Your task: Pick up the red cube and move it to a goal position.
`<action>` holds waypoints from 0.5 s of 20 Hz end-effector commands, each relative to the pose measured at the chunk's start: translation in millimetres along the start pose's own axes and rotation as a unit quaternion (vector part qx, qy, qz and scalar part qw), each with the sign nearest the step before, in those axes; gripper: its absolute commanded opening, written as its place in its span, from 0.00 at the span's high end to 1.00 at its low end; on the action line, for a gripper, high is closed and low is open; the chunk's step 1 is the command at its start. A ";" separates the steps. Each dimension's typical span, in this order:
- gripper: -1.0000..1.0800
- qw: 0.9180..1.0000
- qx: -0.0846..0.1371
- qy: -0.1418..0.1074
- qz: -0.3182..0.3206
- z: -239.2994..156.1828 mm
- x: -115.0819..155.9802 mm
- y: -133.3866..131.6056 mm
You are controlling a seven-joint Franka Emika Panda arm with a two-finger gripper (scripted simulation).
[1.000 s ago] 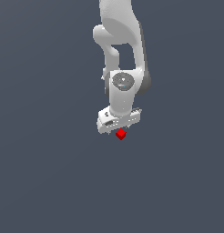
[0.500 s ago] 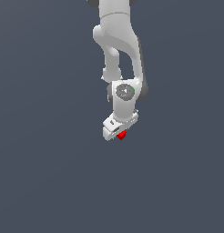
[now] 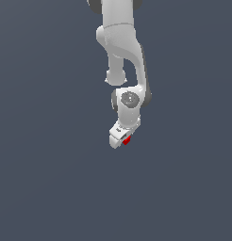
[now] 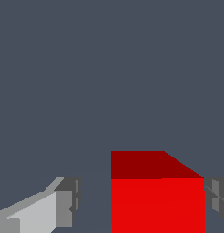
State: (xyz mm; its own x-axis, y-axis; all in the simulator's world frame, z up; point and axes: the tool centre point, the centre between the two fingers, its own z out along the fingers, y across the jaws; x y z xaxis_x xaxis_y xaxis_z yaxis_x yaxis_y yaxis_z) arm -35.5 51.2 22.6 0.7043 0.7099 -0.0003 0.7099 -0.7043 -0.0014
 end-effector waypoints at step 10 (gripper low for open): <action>1.00 1.000 0.000 0.000 -0.008 2.5 -0.1 -0.6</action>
State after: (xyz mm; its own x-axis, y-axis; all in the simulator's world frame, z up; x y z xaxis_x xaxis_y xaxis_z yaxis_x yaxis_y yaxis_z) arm -35.9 51.3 20.4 0.6939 0.7201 0.0008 0.7201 -0.6939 -0.0003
